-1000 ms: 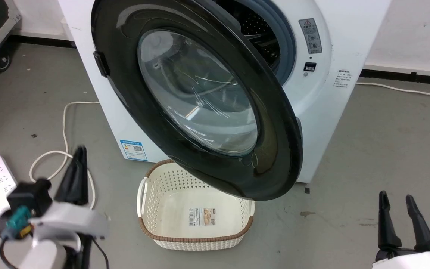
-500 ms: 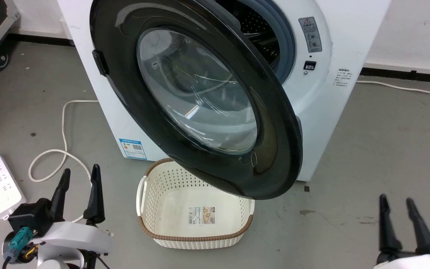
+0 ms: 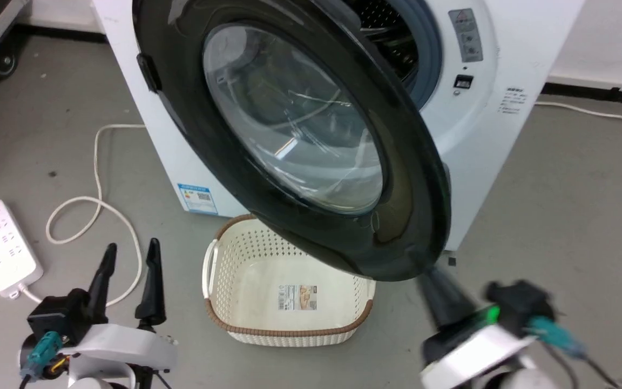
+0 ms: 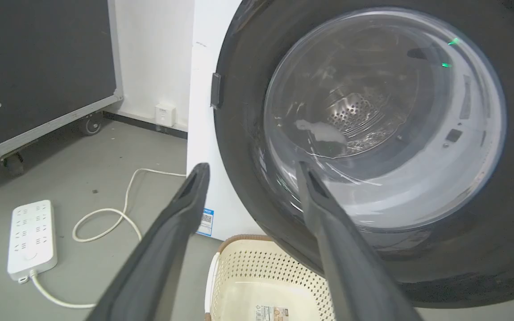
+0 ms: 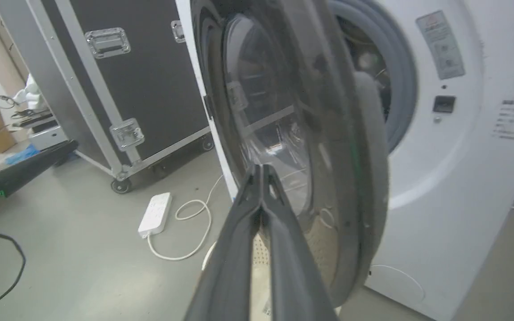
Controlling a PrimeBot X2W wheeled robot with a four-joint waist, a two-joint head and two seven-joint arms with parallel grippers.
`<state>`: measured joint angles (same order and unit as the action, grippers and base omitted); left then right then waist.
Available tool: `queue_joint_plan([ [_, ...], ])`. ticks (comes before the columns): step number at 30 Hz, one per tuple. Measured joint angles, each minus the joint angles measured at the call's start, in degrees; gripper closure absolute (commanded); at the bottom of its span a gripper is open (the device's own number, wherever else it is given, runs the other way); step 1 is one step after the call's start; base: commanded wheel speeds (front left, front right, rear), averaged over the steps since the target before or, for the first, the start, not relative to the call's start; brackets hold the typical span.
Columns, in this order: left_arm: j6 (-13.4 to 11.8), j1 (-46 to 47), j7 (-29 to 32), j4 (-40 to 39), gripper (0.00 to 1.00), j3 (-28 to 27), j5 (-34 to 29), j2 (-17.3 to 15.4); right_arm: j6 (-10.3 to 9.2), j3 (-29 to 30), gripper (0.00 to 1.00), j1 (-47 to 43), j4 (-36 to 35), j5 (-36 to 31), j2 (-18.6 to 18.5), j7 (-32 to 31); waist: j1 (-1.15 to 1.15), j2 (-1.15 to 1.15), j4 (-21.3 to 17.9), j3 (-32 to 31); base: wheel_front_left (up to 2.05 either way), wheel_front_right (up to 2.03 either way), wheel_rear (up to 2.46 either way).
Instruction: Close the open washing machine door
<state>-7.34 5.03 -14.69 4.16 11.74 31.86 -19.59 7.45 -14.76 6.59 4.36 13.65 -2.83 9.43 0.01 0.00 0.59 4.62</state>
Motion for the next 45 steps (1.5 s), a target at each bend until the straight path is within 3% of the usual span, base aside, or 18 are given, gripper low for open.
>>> queue_joint_plan([
  [6,0.9,0.6,0.0,0.3,0.00,0.1,-0.3,1.0,-0.01,-0.9,1.00,2.5,7.2,0.5,0.1,-0.4,0.00,0.00,1.2,1.1,0.00,0.00,0.00],
  [14,2.5,2.9,0.0,0.7,0.00,-0.4,-1.4,1.6,0.15,9.9,1.00,9.4,15.2,-0.3,0.3,3.1,0.00,0.00,3.2,4.4,0.00,0.00,0.00],
  [31,6.6,10.7,0.0,-0.5,0.00,-1.4,-5.2,5.6,0.09,32.2,1.00,32.6,22.7,-14.9,0.2,4.8,0.01,0.00,8.5,16.4,0.00,0.00,0.00],
  [38,8.3,11.8,0.0,0.1,0.00,-2.6,-6.8,7.0,0.10,37.0,1.00,38.9,23.6,-18.6,0.2,5.1,0.00,0.00,10.6,19.5,0.00,0.00,0.00],
  [45,9.6,11.8,0.0,1.0,0.00,-4.2,-8.2,8.4,0.23,38.4,1.00,40.1,23.7,-18.8,0.9,5.1,0.00,0.00,10.5,18.8,0.00,0.00,0.00],
])
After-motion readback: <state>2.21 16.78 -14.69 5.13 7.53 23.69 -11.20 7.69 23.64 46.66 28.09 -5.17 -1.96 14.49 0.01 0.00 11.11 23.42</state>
